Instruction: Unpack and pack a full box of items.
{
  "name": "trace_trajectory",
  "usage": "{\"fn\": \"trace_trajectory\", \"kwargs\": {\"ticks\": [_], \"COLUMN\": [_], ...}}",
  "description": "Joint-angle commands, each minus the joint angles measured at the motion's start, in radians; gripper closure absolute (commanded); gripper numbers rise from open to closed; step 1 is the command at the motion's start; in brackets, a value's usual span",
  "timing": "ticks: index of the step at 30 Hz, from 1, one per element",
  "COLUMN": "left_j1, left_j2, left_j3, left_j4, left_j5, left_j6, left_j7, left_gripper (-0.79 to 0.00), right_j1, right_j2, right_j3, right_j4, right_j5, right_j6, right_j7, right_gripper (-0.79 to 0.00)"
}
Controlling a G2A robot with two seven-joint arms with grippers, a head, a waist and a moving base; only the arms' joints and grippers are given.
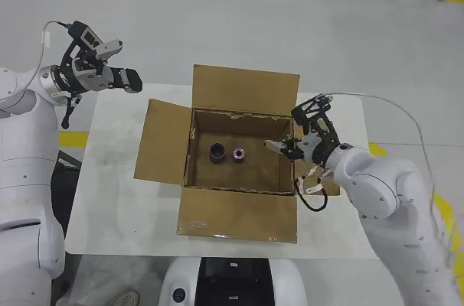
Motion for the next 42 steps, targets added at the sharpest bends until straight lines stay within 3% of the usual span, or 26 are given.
{"fn": "trace_trajectory", "kwargs": {"ticks": [1,12,42], "left_j1": [0.000,0.000,0.000], "left_j2": [0.000,0.000,0.000], "left_j3": [0.000,0.000,0.000], "left_j4": [0.000,0.000,0.000], "left_j5": [0.000,0.000,0.000], "left_j6": [0.000,0.000,0.000], "left_j7": [0.000,0.000,0.000], "left_gripper": [-0.785,-0.785,-0.785], "right_j1": [0.017,0.147,0.417], "right_j2": [-0.004,-0.033,-0.160], "right_j3": [-0.038,-0.218,-0.550], "right_j4": [0.034,0.203,0.665], "right_j5": [0.002,0.014,-0.105], "right_j6": [-0.014,-0.117,-0.157], "right_j7": [-0.005,0.008,-0.074], "right_gripper": [-0.785,-0.785,-0.785]}}
